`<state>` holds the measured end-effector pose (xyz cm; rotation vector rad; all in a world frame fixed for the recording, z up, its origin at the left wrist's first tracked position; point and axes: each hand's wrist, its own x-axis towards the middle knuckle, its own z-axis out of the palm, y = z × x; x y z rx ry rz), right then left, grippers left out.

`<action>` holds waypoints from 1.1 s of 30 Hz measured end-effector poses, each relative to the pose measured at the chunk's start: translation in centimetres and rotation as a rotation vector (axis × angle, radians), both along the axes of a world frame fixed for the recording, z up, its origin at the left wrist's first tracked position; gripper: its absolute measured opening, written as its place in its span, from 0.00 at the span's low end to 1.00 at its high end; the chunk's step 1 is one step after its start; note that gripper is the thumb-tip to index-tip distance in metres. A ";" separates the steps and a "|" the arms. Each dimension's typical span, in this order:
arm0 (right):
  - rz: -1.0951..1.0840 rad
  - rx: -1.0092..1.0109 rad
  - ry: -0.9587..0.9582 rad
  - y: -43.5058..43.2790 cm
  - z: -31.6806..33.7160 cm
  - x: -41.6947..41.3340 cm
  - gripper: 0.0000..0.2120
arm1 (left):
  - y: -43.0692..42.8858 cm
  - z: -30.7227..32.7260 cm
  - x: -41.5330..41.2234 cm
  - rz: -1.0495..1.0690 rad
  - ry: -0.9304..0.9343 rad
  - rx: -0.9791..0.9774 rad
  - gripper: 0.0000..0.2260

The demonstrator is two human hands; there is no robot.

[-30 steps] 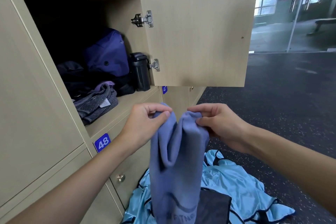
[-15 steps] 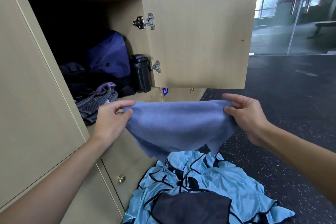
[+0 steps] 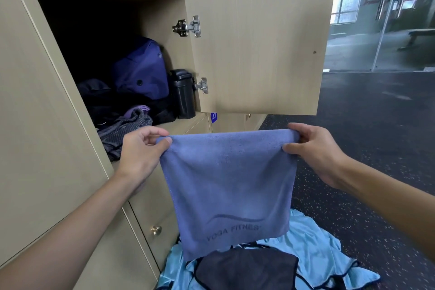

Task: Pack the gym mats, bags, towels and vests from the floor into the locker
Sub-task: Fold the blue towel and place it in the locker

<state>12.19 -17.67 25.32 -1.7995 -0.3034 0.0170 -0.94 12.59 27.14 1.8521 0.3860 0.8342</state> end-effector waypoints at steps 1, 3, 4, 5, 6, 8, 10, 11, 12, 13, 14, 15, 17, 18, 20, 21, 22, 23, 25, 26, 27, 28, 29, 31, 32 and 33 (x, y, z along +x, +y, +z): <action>-0.005 -0.033 -0.012 0.0 0.0 0.0 0.32 | 0.0 0.0 0.0 -0.014 0.002 -0.008 0.07; -0.017 -0.074 -0.039 0.1 0.0 0.0 0.30 | 0.1 0.0 0.0 -0.033 0.002 -0.022 0.07; -0.024 -0.082 -0.052 0.0 0.0 0.0 0.29 | 0.1 0.1 0.0 -0.037 -0.002 -0.030 0.07; -0.031 -0.090 -0.064 0.0 0.0 0.0 0.28 | 0.1 0.2 0.0 -0.040 -0.007 -0.043 0.07; -0.037 -0.103 -0.078 -0.1 0.0 0.0 0.27 | 0.1 0.2 -0.1 -0.040 -0.008 -0.055 0.07; -0.043 -0.158 -0.123 -0.3 0.0 -0.1 0.25 | 0.2 0.2 -0.2 -0.051 0.002 -0.064 0.06; -0.036 -0.201 -0.172 -0.6 0.0 -0.2 0.19 | 0.2 0.4 -0.4 -0.077 0.018 -0.051 0.08; -0.025 -0.210 -0.196 -0.7 -0.1 -0.2 0.15 | 0.2 0.4 -0.5 -0.092 0.029 -0.041 0.09; -0.011 -0.213 -0.211 -0.9 -0.1 -0.3 0.14 | 0.2 0.5 -0.6 -0.106 0.047 -0.027 0.10; -0.001 -0.217 -0.218 -1.0 -0.1 -0.2 0.17 | 0.1 0.5 -0.6 -0.115 0.069 -0.010 0.11; 0.002 -0.215 -0.218 -1.2 -0.1 -0.1 0.18 | 0.0 0.5 -0.7 -0.121 0.094 0.006 0.12; -0.001 -0.218 -0.219 -1.4 -0.1 0.0 0.18 | -0.1 0.4 -0.7 -0.126 0.114 0.017 0.13; -0.012 -0.237 -0.227 -1.7 -0.2 0.2 0.15 | -0.4 0.3 -0.7 -0.120 0.135 0.045 0.13; -0.022 -0.251 -0.231 -1.9 -0.3 0.3 0.13 | -0.6 0.3 -0.6 -0.104 0.142 0.075 0.12; -0.041 -0.295 -0.252 -2.2 -0.4 0.6 0.09 | -0.8 0.2 -0.5 -0.062 0.159 0.158 0.09; -0.051 -0.323 -0.270 -2.2 -0.4 0.6 0.08 | -0.7 0.2 -0.4 -0.043 0.172 0.204 0.08; -0.062 -0.343 -0.286 -2.3 -0.4 0.6 0.07 | -0.7 0.2 -0.4 -0.030 0.190 0.249 0.08; -0.070 -0.353 -0.295 -2.3 -0.4 0.6 0.07 | -0.6 0.1 -0.3 -0.021 0.208 0.296 0.07; -0.070 -0.360 -0.297 -2.3 -0.4 0.6 0.07 | -0.4 0.0 -0.3 -0.005 0.240 0.373 0.07; -0.068 -0.359 -0.287 -2.3 -0.4 0.5 0.08 | -0.4 -0.1 -0.3 0.001 0.255 0.384 0.07; -0.066 -0.359 -0.271 -2.3 -0.3 0.5 0.08 | -0.3 -0.2 -0.3 0.001 0.268 0.376 0.06; -0.066 -0.357 -0.256 -2.3 -0.3 0.5 0.09 | -0.4 -0.2 -0.3 -0.009 0.284 0.346 0.06; -0.069 -0.359 -0.238 -2.3 -0.2 0.4 0.10 | -0.5 -0.3 -0.2 -0.025 0.291 0.292 0.06; -0.081 -0.358 -0.197 -2.1 -0.1 0.3 0.11 | -0.9 -0.6 0.0 -0.068 0.302 0.157 0.06; -0.087 -0.351 -0.174 -2.0 0.0 0.3 0.12 | -1.3 -0.8 0.0 -0.085 0.305 0.101 0.07; -0.091 -0.340 -0.153 -1.9 0.0 0.3 0.12 | -1.8 -1.0 0.1 -0.097 0.306 0.059 0.07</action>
